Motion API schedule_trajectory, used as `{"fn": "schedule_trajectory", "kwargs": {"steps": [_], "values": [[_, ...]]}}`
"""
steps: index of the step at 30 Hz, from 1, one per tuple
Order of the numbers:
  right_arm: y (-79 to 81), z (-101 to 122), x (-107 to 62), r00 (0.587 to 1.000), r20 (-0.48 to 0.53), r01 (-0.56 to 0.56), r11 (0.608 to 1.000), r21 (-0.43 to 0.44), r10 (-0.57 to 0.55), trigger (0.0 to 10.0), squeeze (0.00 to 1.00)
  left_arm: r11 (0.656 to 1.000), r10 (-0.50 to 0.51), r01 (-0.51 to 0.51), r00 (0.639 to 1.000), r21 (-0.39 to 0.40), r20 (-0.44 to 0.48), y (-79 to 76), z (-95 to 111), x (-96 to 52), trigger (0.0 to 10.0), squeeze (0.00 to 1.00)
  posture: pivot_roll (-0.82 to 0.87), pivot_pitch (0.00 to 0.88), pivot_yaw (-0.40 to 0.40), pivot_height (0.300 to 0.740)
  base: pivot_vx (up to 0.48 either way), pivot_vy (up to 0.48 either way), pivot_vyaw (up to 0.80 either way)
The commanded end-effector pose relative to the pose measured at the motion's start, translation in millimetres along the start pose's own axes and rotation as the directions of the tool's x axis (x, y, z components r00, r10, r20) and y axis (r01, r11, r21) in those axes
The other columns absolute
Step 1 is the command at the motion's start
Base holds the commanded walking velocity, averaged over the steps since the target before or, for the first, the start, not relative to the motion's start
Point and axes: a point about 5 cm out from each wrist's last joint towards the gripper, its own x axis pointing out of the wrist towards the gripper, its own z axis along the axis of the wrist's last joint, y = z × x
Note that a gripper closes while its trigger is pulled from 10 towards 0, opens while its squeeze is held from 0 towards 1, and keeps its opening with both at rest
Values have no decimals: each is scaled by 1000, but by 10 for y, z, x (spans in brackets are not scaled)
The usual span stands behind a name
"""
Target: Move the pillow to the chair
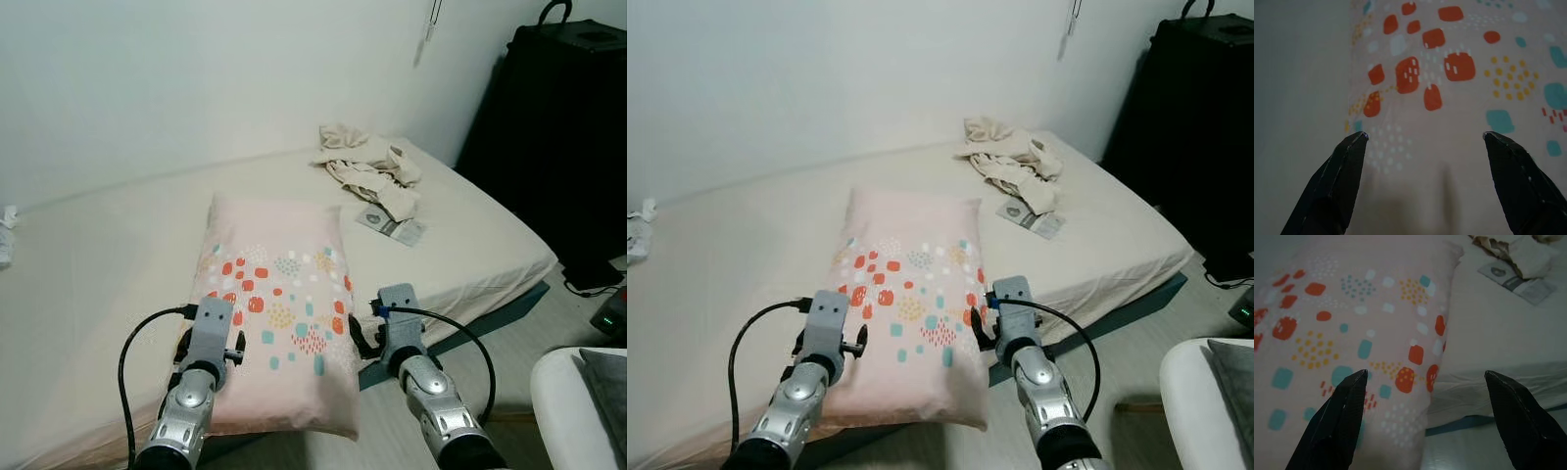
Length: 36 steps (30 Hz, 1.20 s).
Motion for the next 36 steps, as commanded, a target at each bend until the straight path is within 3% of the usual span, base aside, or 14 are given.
{"fn": "schedule_trajectory", "kwargs": {"steps": [1, 7, 11, 18, 22, 36], "values": [[17, -47, -21, 1000, -14, 0, 1000, 20, 0, 10000, 0, 999, -15, 14, 1000, -30, -10, -16, -61, -41, 10000, 0, -92, 88, -24, 740, 0, 0, 0], [95, -22, -17, 1000, 5, -25, 1000, 4, 25, 10000, 0, 997, -33, 34, 999, -73, 11, -47, 17, -16, 10000, 0, -113, 92, -6, 740, 0, 0, 0], [95, -5, 14, 1000, 2, -16, 1000, 5, 16, 10000, 0, 996, -69, 70, 997, -51, 30, -100, 77, 10, 10000, 0, -97, 77, -30, 740, 0, 0, 0], [167, 68, 70, 998, 20, -63, 998, -20, 63, 10000, 0, 998, 19, -17, 999, -56, 37, 22, 96, 13, 10000, 0, -67, 60, -56, 740, 0, 0, 0], [212, 93, 82, 995, 28, -92, 993, -71, 95, 10000, 0, 998, 36, -33, 999, -59, 39, 56, 78, 0, 10000, 0, -61, 60, -65, 740, 0, 0, 719], [196, 112, 84, 995, 44, -90, 995, -52, 93, 10000, 0, 998, 46, -43, 997, -50, 60, 81, 132, 4, 10000, 0, -58, 71, -59, 740, 0, 0, 800]]}}
